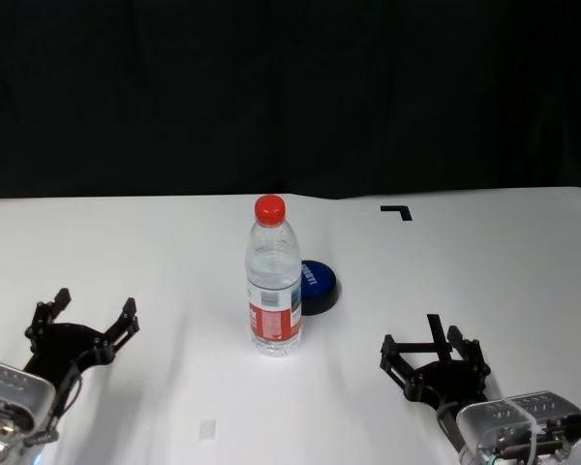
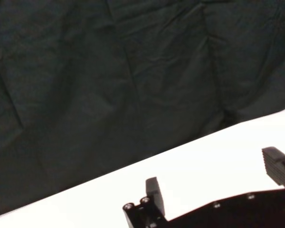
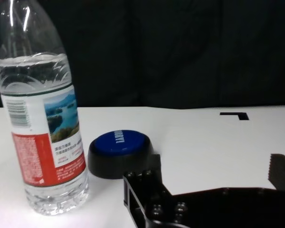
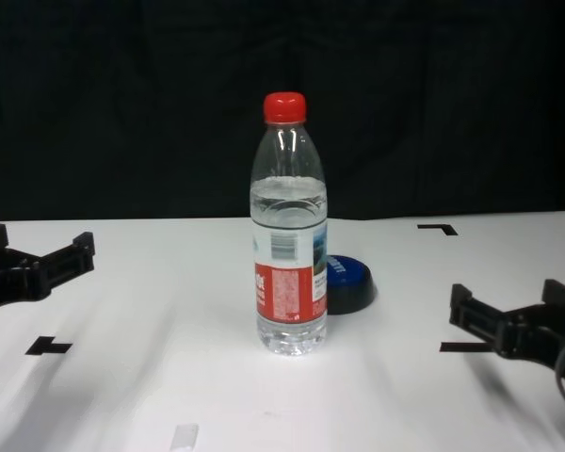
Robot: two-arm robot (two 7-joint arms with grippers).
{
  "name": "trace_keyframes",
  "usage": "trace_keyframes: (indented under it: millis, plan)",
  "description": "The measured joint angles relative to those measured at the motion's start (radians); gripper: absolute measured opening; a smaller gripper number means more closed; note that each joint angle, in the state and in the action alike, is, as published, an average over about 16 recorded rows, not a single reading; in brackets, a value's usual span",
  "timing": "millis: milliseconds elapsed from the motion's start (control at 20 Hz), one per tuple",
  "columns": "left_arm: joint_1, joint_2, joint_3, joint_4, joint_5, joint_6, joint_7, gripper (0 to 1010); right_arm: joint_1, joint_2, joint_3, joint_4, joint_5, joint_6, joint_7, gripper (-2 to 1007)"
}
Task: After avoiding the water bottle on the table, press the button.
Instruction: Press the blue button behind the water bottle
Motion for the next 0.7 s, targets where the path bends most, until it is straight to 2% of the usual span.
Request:
trace_keyframes:
  millis: [700]
  plan:
    - [0.0,0.0,0.0,0.0,0.0,0.0,0.0,1009,0.032,-0.029,0.043,0.02,-0.023,0.009,0.044,1003]
